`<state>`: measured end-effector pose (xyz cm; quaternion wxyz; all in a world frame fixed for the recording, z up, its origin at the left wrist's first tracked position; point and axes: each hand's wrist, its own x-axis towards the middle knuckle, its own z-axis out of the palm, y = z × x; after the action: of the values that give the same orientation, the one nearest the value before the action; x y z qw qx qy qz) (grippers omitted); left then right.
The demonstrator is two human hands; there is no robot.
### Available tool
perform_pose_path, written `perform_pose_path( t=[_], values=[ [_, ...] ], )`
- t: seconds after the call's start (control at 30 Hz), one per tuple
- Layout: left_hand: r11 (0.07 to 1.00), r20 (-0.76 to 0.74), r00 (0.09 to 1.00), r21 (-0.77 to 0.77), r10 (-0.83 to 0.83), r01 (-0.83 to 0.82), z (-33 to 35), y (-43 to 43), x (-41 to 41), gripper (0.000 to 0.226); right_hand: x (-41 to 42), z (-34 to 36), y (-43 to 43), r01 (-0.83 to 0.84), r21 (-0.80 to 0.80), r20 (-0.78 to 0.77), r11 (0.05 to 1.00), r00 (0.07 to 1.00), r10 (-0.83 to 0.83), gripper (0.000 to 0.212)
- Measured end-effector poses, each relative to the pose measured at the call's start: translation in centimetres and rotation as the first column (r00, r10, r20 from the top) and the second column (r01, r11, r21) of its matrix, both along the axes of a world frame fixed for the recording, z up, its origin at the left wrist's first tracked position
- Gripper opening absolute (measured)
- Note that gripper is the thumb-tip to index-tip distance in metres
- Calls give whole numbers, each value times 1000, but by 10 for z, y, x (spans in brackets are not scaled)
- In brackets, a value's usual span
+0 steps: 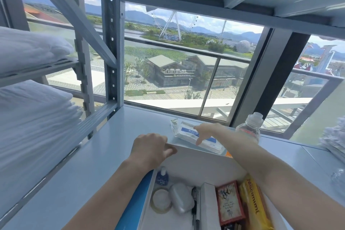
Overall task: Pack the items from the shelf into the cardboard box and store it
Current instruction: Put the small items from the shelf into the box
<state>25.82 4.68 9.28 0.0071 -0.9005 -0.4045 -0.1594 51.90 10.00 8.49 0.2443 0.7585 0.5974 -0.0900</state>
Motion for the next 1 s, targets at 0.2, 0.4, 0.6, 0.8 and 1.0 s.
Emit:
perform_pose_path(
  t=[0.2, 0.4, 0.6, 0.8, 1.0],
  values=[
    [999, -9, 1000, -35, -4, 4, -1, 2, 0, 41, 14, -29, 4, -35, 80, 3, 996, 999, 35, 53],
    [998, -5, 1000, -67, 10, -10, 1, 1, 0, 42, 0, -27, 9, -125, 270, 136, 955, 987, 91, 28],
    [995, 62, 998, -102, -6, 13, 2, 1, 0, 40, -12, 14, -3, 199, 594, -288, 779, 957, -25, 4],
    [998, 303, 950, 12, -69, 69, 15, -15, 2, 42, -42, 57, -65, 462, 695, -645, 551, 739, 194, 14],
    [955, 625, 722, 166, -296, 248, 46, -42, 1, 70, -56, 106, -162, 667, 542, -823, 511, 299, 483, 18]
  ],
)
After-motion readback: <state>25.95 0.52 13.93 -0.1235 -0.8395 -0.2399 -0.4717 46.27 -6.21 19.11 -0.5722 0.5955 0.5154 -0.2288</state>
